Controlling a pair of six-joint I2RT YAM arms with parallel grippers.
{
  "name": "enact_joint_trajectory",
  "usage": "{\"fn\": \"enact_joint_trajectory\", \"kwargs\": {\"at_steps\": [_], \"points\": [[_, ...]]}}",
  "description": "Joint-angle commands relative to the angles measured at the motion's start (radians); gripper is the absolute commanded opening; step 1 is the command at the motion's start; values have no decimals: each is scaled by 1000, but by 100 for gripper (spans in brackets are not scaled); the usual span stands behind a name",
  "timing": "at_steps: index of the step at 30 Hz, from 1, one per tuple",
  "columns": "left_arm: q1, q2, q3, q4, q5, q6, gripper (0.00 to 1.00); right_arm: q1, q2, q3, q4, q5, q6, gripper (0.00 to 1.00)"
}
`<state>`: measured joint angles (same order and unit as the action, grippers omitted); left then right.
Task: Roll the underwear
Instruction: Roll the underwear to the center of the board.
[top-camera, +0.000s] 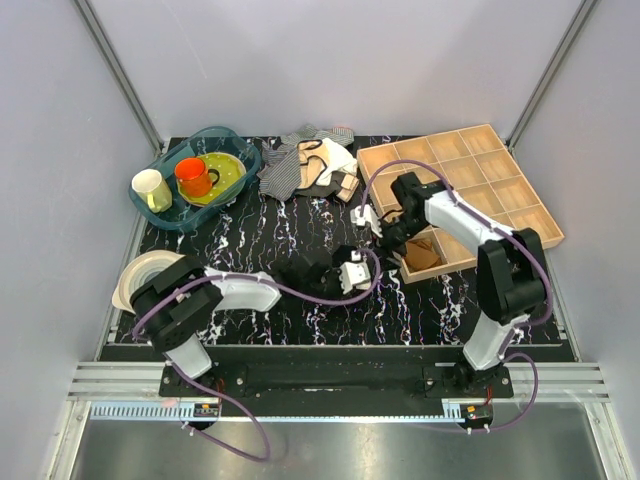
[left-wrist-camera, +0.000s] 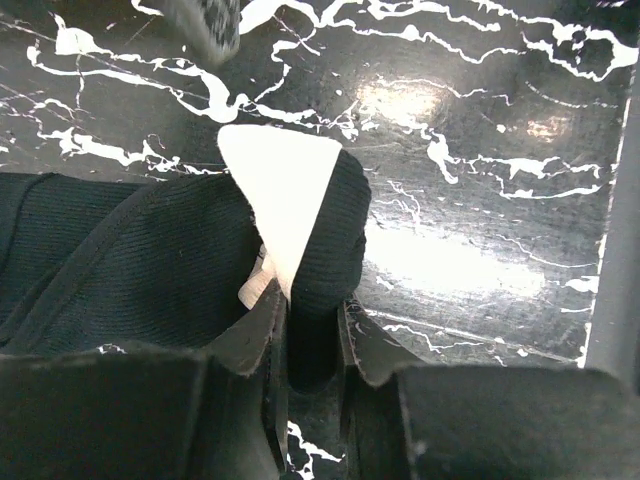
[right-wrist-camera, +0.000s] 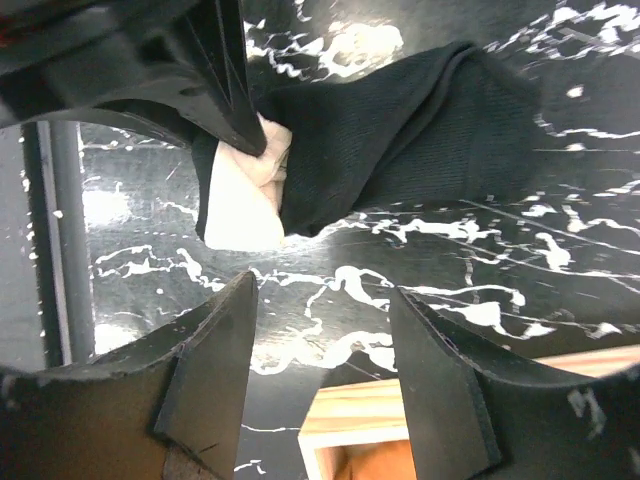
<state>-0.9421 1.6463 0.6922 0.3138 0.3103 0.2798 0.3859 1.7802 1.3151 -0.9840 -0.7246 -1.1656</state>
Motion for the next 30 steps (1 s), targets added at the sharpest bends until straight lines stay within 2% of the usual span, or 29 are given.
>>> {"fn": "enact_joint_trajectory", "kwargs": {"at_steps": [1,5,9,10,11,12,14,16,23,30], "points": [[107,84,52,-148,272,-114,0,-9,-117,-51,87,-16,30,63],[196,188,130,-254,444,-174,0,-10,-212,-137,143,-55,-5,63],[268,325,216,-344,562,-228,0,-8,-329,-249,197,-136,-176,67],[288,348,245,-366,590,-229,0,-5,-346,-296,200,-150,-225,70],[298,387,254,-384,599,-241,0,-5,-364,-319,203,-163,-274,81],[304,401,257,-386,608,-248,0,-2,-378,-344,223,-179,-348,86],[324,424,262,-383,618,-269,0,25,-401,-390,238,-174,-411,94],[339,438,267,-386,628,-277,0,62,-383,-393,254,-135,-439,93],[358,484,306,-389,656,-321,0,243,-337,-461,471,57,-404,87],[364,498,325,-384,656,-341,3,272,-311,-562,603,215,-417,83]]}}
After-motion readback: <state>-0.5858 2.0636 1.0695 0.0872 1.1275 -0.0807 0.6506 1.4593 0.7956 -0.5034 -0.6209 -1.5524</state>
